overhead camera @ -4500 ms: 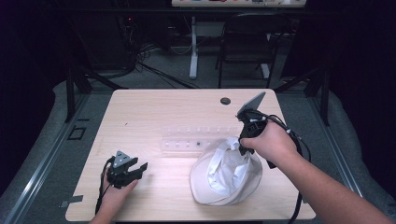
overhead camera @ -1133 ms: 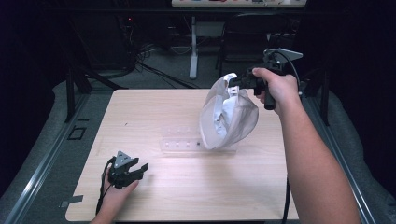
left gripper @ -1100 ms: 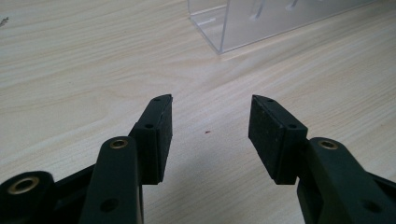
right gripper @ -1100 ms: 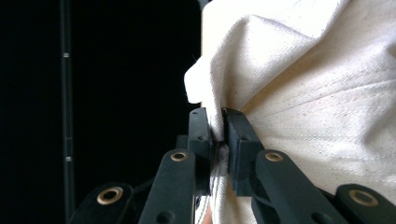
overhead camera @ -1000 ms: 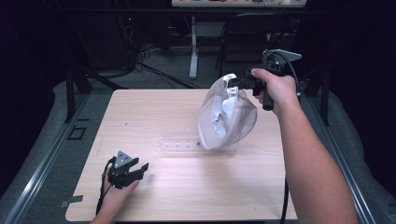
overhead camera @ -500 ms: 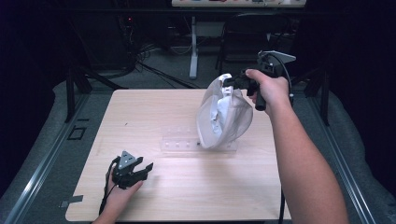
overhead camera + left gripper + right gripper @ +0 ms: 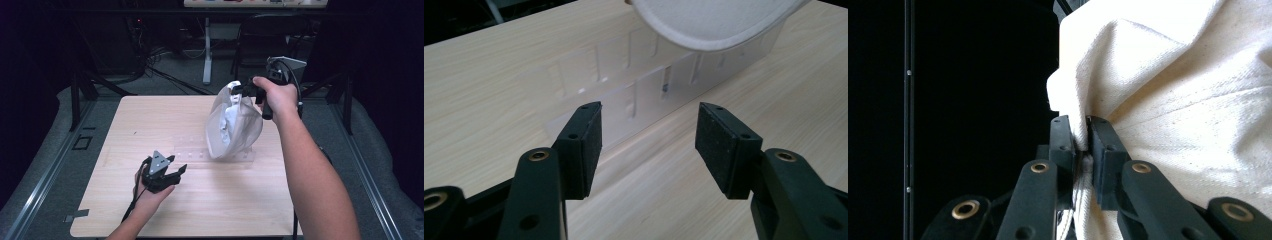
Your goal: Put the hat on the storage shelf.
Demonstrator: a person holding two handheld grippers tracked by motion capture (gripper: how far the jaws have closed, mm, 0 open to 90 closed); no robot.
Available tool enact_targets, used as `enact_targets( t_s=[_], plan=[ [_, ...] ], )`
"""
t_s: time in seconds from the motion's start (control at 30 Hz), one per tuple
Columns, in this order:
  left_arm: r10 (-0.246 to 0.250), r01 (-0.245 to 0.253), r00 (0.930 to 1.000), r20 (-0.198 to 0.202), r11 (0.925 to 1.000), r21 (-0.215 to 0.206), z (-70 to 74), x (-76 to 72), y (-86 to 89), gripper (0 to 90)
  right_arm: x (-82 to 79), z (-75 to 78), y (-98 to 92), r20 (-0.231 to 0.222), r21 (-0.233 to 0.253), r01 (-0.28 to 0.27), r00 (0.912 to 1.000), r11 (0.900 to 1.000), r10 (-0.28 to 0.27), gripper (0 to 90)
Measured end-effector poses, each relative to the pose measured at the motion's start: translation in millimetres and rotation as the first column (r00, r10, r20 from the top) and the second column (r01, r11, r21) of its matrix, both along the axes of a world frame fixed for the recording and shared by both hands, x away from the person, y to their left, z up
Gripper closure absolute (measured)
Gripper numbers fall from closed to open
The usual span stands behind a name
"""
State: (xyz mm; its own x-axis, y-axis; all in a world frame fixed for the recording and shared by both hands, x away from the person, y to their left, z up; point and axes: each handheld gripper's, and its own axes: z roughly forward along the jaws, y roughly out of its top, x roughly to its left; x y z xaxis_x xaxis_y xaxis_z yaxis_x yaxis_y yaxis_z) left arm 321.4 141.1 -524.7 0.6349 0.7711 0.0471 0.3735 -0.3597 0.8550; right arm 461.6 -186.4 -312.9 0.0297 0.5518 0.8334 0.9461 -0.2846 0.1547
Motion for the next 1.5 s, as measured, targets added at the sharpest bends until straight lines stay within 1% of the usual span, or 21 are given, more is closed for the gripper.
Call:
enact_targets(
  t_s=[0.03,0.07,0.1,0.17,0.2,0.23,0.33,0.43,0.47,0.57,0.63,0.7,0.8,0.83,0.93,1.07,1.13,1.17,1.2,1.37,1.5],
  plan=[
    [-0.009,0.009,1.0000,0.000,0.9999,0.006,0.4,1.5,-6.6,43.6,0.1,-0.3,-0.1,0.001,0.000,0.000,1.0000,1.000,0.000,82.1],
    [-0.020,0.020,0.9998,0.004,0.9998,0.008,0.8,4.7,-19.4,42.9,0.1,-0.9,-0.6,0.005,0.001,0.007,1.0000,1.000,-0.007,82.1],
    [-0.020,0.020,0.9998,0.004,0.9998,0.008,0.8,4.7,-19.4,42.2,0.1,-0.9,-0.6,0.005,0.001,0.007,1.0000,1.000,-0.007,82.1],
    [-0.034,0.034,0.9994,0.003,0.9994,0.010,1.3,7.6,-32.6,41.9,0.0,-1.0,-1.8,0.007,-0.001,0.007,0.9999,1.000,-0.007,82.1],
    [-0.055,0.055,0.9985,0.002,0.9984,0.012,2.7,9.8,-44.5,41.7,-0.2,-1.1,-2.4,0.011,-0.003,0.004,0.9999,1.000,-0.004,82.1],
    [-0.055,0.055,0.9985,0.002,0.9984,0.012,2.7,9.8,-44.5,41.8,-0.2,-1.1,-2.4,0.011,-0.003,0.004,0.9999,1.000,-0.004,82.1],
    [-0.072,0.072,0.9974,0.004,0.9974,-0.003,5.0,13.1,-60.2,41.7,-1.0,-1.2,-3.1,0.014,-0.005,0.001,0.9999,1.000,-0.001,82.1],
    [-0.077,0.077,0.9970,-0.004,0.9970,-0.004,7.7,15.9,-74.6,42.0,-1.8,-1.3,-2.0,0.016,-0.005,0.000,0.9999,1.000,0.000,82.1],
    [-0.076,0.076,0.9971,-0.007,0.9971,0.005,9.4,16.5,-81.6,42.8,-2.3,-1.4,-0.4,0.018,-0.005,-0.004,0.9998,1.000,0.004,82.0],
    [-0.080,0.080,0.9968,-0.002,0.9966,0.019,11.4,16.0,-89.1,43.7,-2.4,-1.4,0.9,0.020,-0.003,-0.013,0.9997,1.000,0.013,82.0],
    [-0.085,0.084,0.9964,0.009,0.9953,0.048,13.9,15.5,-99.3,43.8,-2.4,-1.2,2.5,0.018,-0.007,-0.014,0.9997,1.000,0.014,82.0],
    [-0.085,0.084,0.9963,0.013,0.9949,0.056,14.8,15.4,-102.4,43.7,-2.3,-1.5,2.6,0.023,-0.007,-0.017,0.9996,1.000,0.018,82.0],
    [-0.076,0.074,0.9966,0.030,0.9949,0.068,17.2,15.2,-109.8,44.0,-2.5,-1.2,3.3,0.023,-0.009,-0.018,0.9996,1.000,0.018,82.0],
    [-0.070,0.067,0.9969,0.036,0.9948,0.077,17.7,16.1,-111.9,46.0,-2.6,-1.1,3.4,0.023,-0.010,-0.018,0.9996,1.000,0.018,82.0],
    [-0.030,0.025,0.9983,0.049,0.9951,0.096,19.5,19.0,-114.6,55.8,-3.3,-1.2,3.8,0.022,-0.014,-0.027,0.9994,1.000,0.027,82.0],
    [-0.023,0.019,0.9989,0.039,0.9943,0.105,21.4,20.0,-109.4,62.1,-4.0,-0.8,3.6,0.020,-0.019,-0.028,0.9994,0.999,0.028,82.0],
    [-0.015,0.012,0.9992,0.036,0.9957,0.092,22.1,20.8,-104.2,67.3,-4.4,-0.6,2.2,0.020,-0.026,-0.027,0.9994,0.999,0.027,82.0],
    [-0.010,0.007,0.9994,0.033,0.9961,0.088,22.7,21.2,-101.4,67.3,-4.4,-0.6,2.2,0.020,-0.026,-0.027,0.9994,0.999,0.027,82.0],
    [-0.001,-0.001,0.9996,0.029,0.9975,0.070,24.0,21.9,-96.2,68.4,-4.8,0.9,1.4,0.020,-0.028,-0.025,0.9995,0.999,0.026,82.0],
    [0.003,-0.004,0.9995,0.030,0.9982,0.059,27.2,22.3,-88.3,69.2,-6.0,4.3,-0.5,0.020,-0.035,-0.024,0.9995,0.999,0.025,82.1],
    [-0.009,0.008,0.9998,0.016,0.9996,0.028,28.8,24.3,-82.8,70.8,-7.8,8.4,0.0,0.024,-0.040,-0.028,0.9993,0.999,0.029,82.1]
  ],
)
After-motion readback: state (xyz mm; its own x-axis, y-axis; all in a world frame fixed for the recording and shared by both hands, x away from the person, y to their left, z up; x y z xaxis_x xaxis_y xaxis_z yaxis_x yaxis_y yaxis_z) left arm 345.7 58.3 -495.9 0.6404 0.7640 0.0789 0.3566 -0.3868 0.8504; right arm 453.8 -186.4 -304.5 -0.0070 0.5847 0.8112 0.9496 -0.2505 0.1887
